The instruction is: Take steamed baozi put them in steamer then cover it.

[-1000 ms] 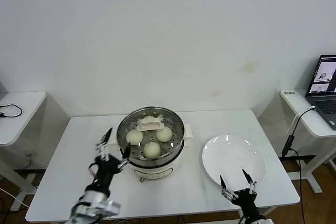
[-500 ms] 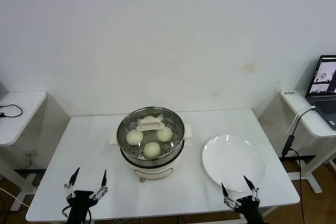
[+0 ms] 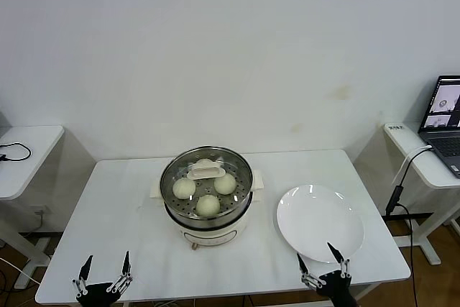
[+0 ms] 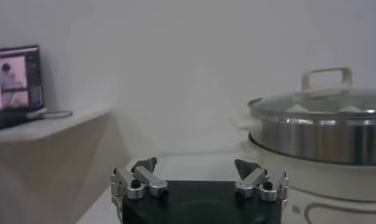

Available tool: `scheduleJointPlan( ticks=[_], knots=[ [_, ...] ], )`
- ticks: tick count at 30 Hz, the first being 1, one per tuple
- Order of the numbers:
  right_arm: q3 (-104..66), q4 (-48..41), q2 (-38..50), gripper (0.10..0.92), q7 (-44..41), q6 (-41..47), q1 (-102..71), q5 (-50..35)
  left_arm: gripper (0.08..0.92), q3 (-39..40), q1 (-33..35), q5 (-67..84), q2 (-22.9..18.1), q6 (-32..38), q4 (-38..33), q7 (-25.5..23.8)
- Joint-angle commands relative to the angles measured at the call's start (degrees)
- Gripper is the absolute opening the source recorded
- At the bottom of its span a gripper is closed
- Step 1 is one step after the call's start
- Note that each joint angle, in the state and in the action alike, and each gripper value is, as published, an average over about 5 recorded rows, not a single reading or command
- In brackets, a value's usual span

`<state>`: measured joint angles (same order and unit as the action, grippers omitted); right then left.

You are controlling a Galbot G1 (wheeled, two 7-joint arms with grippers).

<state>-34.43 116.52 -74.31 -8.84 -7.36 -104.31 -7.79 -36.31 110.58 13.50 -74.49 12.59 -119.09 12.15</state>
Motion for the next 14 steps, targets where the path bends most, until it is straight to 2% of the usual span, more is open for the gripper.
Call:
scheduleJointPlan(
  ticks=[1, 14],
  knots=[
    [2.18, 1.1, 1.81, 0.823, 1.52, 0.64, -0.69, -2.55, 0.823, -0.48, 1.65, 2.32, -0.6, 1.42, 1.13, -0.35],
    [3.11, 1.65, 1.66, 0.822, 2.0, 0.75, -1.52, -2.55, 0.823, 0.09, 2.01, 1.62, -0.58, 0.6, 0.55, -0.04]
  ],
)
